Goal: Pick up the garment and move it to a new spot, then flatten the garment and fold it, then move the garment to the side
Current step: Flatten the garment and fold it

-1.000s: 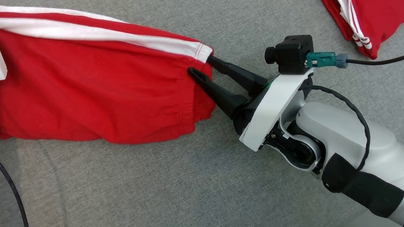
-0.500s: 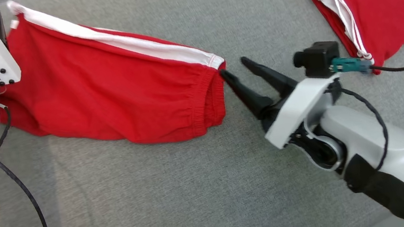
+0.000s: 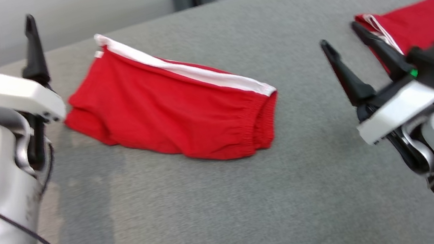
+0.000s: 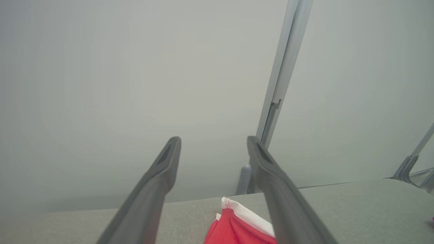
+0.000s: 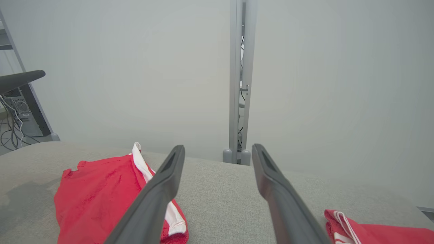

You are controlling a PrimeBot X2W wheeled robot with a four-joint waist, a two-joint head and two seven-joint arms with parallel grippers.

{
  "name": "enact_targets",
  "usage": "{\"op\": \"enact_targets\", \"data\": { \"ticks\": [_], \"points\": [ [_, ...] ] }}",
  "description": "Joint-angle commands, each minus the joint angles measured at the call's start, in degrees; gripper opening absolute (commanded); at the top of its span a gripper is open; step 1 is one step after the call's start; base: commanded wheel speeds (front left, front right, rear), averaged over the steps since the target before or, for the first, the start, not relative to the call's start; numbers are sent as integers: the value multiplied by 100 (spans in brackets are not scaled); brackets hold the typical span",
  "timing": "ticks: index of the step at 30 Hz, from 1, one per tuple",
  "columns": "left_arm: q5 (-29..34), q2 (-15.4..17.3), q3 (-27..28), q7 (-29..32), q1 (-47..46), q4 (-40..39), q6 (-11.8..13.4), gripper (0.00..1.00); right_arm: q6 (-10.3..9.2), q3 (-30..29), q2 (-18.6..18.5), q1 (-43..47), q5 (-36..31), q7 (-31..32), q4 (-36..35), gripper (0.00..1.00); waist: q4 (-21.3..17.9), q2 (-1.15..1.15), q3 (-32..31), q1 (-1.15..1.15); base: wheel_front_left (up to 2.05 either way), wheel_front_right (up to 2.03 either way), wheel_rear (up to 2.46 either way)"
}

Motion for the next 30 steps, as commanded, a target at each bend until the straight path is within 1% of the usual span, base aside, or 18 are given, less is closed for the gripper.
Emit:
{"op": "enact_targets", "data": {
  "ticks": [1, 4, 8, 9, 13, 14, 15, 16, 17, 18, 19, 21, 23, 26, 30],
  "points": [
    [14, 0, 59, -47, 243, -207, 74, 100, 0, -281, 54, 302, -225, -21, -181, 100, 370, 0, -356, 0, 0, 0, 0],
    [177, 8, 354, -80, 795, -1041, 242, 100, 0, -897, 195, 862, -829, -18, -682, 100, 585, 0, -522, 0, 0, 0, 0],
    [658, -107, 802, -69, 1901, -2397, 485, 100, 0, -1377, 435, 1507, -1478, -14, -1206, 100, 832, 0, -667, 0, 0, 0, 0],
    [658, -107, 802, -69, 1901, -2397, 485, 100, 0, -1377, 435, 1507, -1478, -14, -1206, 100, 832, 0, -667, 0, 0, 0, 0],
    [1226, -283, 1051, -71, 2882, -3418, 524, 100, 0, -1720, 650, 1986, -1860, -13, -1522, 100, 1049, 0, -777, 0, 0, 0, 0],
    [1336, -361, 1124, -71, 3112, -3604, 514, 100, 0, -1791, 704, 2081, -1923, -13, -1572, 100, 1094, 0, -804, 0, 0, 0, 0],
    [1414, -603, 1297, -70, 3527, -3874, 452, 100, 0, -1932, 796, 2283, -2012, -12, -1659, 100, 1199, 0, -866, 0, 0, 0, 0],
    [1393, -736, 1376, -70, 3717, -3934, 374, 100, 0, -1997, 842, 2381, -2060, -12, -1692, 100, 1250, 0, -897, 0, 0, 0, 0],
    [1393, -736, 1376, -70, 3717, -3934, 374, 100, 0, -1997, 842, 2381, -2060, -12, -1692, 100, 1250, 0, -897, 0, 0, 0, 0],
    [1661, -811, 1410, -73, 3990, -4005, 188, 100, 0, -2084, 894, 2576, -2139, -12, -1709, 100, 1337, 0, -938, 0, 0, 0, 0],
    [1817, -863, 1397, -73, 4085, -4037, 101, 100, 0, -2138, 937, 2677, -2159, -12, -1695, 100, 1383, 0, -953, 0, 0, 0, 0],
    [1973, -1081, 1462, -71, 4343, -4056, -27, 100, 0, -2205, 988, 2826, -2217, -12, -1695, 100, 1451, 0, -966, 0, 0, 0, 0],
    [2229, -1153, 1521, -72, 4495, -4062, -135, 100, 0, -2302, 1075, 2935, -2219, -12, -1704, 100, 1494, 0, -961, 0, 0, 0, 0],
    [2403, -1353, 1619, -72, 4715, -4051, -207, 100, 0, -2413, 1165, 3046, -2245, -12, -1723, 100, 1525, 0, -951, 0, 0, 0, 0],
    [2544, -1464, 1749, -72, 4899, -4088, -171, 100, 0, -2465, 1242, 3100, -2268, -12, -1706, 100, 1542, 0, -923, 0, 0, 0, 0]
  ]
}}
